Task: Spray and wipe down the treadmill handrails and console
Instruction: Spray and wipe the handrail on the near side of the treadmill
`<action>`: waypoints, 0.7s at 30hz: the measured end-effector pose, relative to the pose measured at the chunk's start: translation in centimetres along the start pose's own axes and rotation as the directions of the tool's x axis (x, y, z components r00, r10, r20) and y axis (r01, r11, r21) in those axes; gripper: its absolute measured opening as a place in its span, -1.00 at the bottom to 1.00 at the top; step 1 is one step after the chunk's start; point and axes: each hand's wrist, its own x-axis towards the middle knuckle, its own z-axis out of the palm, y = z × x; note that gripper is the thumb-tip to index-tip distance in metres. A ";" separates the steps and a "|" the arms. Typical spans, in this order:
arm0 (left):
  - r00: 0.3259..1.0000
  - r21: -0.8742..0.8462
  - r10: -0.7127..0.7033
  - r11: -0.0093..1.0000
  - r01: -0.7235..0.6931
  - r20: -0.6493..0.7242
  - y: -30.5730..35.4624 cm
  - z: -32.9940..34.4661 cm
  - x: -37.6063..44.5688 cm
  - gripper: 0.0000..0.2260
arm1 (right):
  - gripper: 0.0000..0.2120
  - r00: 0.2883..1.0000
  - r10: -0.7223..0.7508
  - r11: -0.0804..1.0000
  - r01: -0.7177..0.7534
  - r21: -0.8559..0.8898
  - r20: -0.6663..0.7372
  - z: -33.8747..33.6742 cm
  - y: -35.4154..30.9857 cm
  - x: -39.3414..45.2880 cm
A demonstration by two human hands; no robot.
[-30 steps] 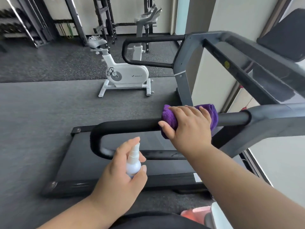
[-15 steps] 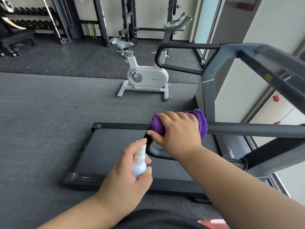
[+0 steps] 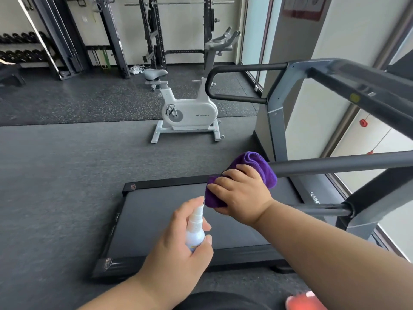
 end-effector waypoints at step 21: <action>0.986 0.096 0.157 0.982 -0.162 0.059 4.1 6.5 6.5 -0.26 | -0.58 0.691 0.701 0.470 -0.633 0.615 0.176 -6.9 -2.0 -11.8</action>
